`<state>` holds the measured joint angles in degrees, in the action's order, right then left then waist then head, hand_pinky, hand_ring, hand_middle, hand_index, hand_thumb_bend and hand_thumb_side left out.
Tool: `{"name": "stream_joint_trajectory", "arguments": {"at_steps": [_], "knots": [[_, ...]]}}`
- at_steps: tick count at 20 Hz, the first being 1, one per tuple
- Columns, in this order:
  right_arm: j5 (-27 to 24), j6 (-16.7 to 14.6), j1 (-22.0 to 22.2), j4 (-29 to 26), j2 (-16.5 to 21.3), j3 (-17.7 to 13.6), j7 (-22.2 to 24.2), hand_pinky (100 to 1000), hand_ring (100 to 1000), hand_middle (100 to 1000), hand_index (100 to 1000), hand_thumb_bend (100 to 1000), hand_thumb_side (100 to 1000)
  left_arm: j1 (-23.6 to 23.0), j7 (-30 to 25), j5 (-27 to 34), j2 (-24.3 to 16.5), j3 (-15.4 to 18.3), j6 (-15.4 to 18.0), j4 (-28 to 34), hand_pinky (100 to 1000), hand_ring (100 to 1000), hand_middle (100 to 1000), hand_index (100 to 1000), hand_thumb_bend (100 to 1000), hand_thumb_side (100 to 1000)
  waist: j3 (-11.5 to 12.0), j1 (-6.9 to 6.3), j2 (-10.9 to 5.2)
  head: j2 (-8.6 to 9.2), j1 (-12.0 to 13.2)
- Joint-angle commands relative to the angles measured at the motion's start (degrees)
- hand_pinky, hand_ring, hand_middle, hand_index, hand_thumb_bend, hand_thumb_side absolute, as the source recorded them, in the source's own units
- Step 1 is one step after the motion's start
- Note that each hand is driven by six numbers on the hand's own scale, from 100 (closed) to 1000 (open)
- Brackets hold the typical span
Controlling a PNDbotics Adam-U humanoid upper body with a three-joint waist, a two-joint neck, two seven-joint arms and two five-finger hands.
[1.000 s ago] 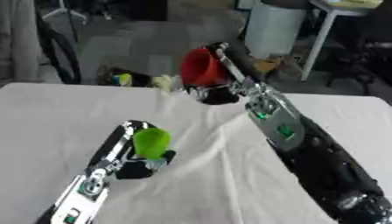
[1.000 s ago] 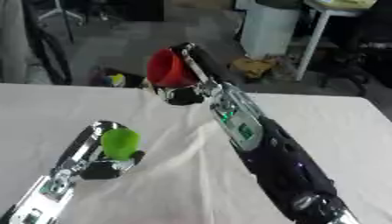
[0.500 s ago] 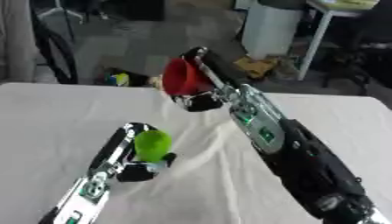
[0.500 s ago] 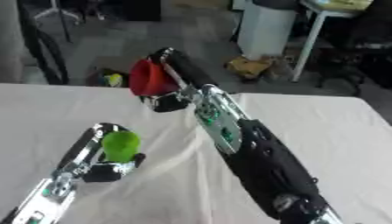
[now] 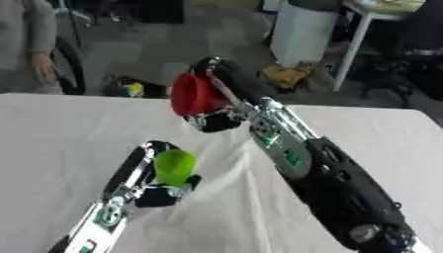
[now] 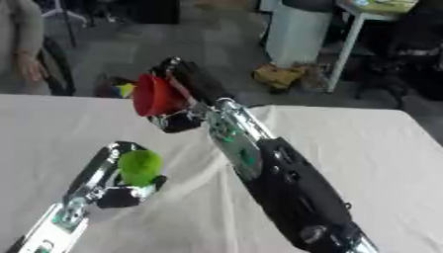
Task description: Pour the contents of one cup into another cup.
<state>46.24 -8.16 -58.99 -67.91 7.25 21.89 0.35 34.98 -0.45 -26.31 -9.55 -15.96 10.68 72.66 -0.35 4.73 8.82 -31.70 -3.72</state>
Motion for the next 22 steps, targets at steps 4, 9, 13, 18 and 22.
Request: {"name": "stream_joint_trajectory", "arguments": {"at_steps": [4,9,13,18,22], "knots": [[1.1,-0.8,-0.3,-4.6,1.9,0.8,0.2,488,374,453,597,100,100,0.8,0.7,-0.1,-0.2,1.0,-0.2,0.6,100,230,342,568,240,235,-0.2,-0.19,-1.16,-0.09,-0.1],[0.9,-0.7,0.5,-6.4,2.9,1.3,0.9,489,375,454,597,100,100,0.8,0.9,0.4,-0.4,1.3,-0.5,1.1,100,231,342,569,248,237,-0.3,-0.24,-1.27,-0.06,-0.1],[1.0,-0.7,0.5,-6.5,2.8,1.3,1.0,489,374,454,597,100,100,0.8,0.8,0.9,-0.4,1.3,-0.8,1.5,100,231,343,569,251,238,-0.3,-0.26,-1.31,-0.05,-0.2],[1.1,-0.7,0.6,-6.6,2.8,1.3,0.9,489,375,454,598,100,100,0.9,0.7,1.2,-0.5,1.3,-1.0,1.8,100,232,343,569,255,241,-0.2,-0.28,-1.34,0.04,-0.2],[1.9,-1.0,0.7,-6.8,2.8,1.4,0.9,490,376,455,597,100,100,0.8,0.7,1.2,-0.5,1.4,-1.1,1.8,100,232,343,569,256,242,-0.2,-0.33,-1.35,0.02,-0.3]]}}
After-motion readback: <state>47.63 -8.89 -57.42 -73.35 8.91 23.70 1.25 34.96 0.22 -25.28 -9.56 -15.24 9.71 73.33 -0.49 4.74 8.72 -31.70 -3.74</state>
